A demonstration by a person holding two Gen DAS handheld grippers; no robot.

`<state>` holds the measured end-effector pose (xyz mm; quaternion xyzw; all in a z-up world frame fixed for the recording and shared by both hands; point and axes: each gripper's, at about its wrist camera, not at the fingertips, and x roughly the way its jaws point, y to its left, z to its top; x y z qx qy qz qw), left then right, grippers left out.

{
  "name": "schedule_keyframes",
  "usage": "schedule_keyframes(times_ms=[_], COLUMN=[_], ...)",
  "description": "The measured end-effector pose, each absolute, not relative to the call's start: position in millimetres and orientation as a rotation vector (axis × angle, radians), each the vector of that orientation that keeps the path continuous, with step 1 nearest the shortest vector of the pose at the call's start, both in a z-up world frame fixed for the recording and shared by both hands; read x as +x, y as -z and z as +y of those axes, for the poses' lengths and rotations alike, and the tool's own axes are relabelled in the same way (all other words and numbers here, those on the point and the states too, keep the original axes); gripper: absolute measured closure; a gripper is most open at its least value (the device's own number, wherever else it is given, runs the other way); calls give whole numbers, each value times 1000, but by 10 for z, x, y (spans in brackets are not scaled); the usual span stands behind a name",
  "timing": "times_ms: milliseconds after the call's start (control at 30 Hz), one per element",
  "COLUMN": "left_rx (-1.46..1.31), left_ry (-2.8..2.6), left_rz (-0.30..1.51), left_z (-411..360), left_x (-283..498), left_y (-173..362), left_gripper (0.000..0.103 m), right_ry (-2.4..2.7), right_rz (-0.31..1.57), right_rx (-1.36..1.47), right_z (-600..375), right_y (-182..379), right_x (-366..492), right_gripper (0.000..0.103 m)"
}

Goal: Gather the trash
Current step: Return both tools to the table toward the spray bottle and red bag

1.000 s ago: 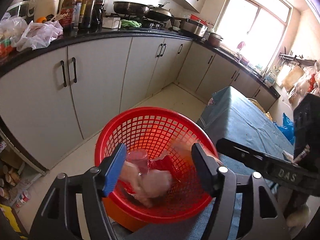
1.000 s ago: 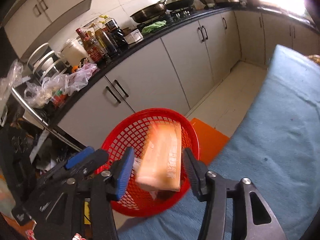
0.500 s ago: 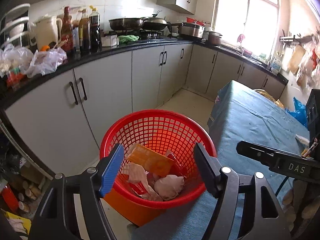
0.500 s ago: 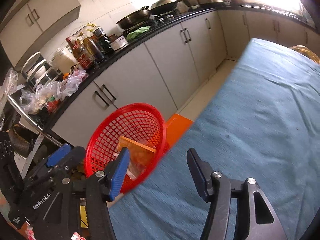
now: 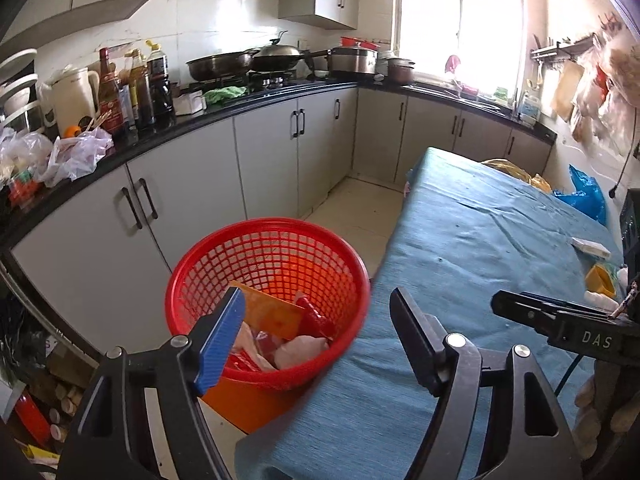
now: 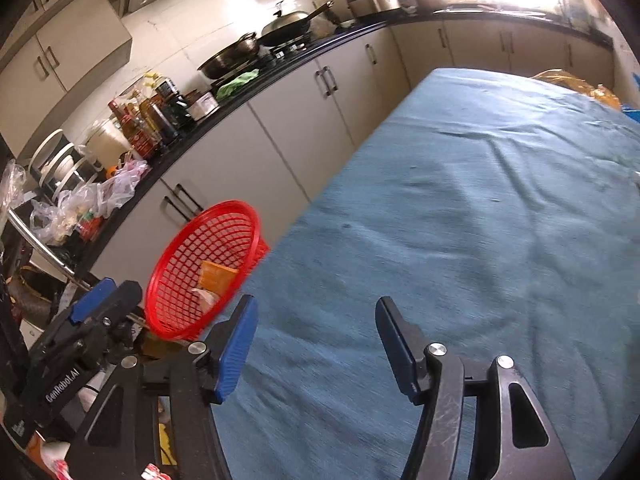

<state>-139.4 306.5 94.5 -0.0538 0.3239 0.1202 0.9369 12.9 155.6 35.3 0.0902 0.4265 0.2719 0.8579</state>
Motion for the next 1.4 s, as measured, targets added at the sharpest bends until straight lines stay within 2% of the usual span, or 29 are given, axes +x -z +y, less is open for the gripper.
schedule_keyframes(times_ms=[933,1400], left_rx=[-107,-68], left_ry=[-172,131], left_rz=[692,744], left_z=[2204,1235], left_x=[-1194,-815], left_y=[-868,-903], left_gripper=[29,29], right_ry=[-274,-74], right_rz=[825,804], right_rx=[263,360], right_z=[-467,-1637], right_y=[-189,-108], right_x=[-587,-903], right_gripper=[32,32])
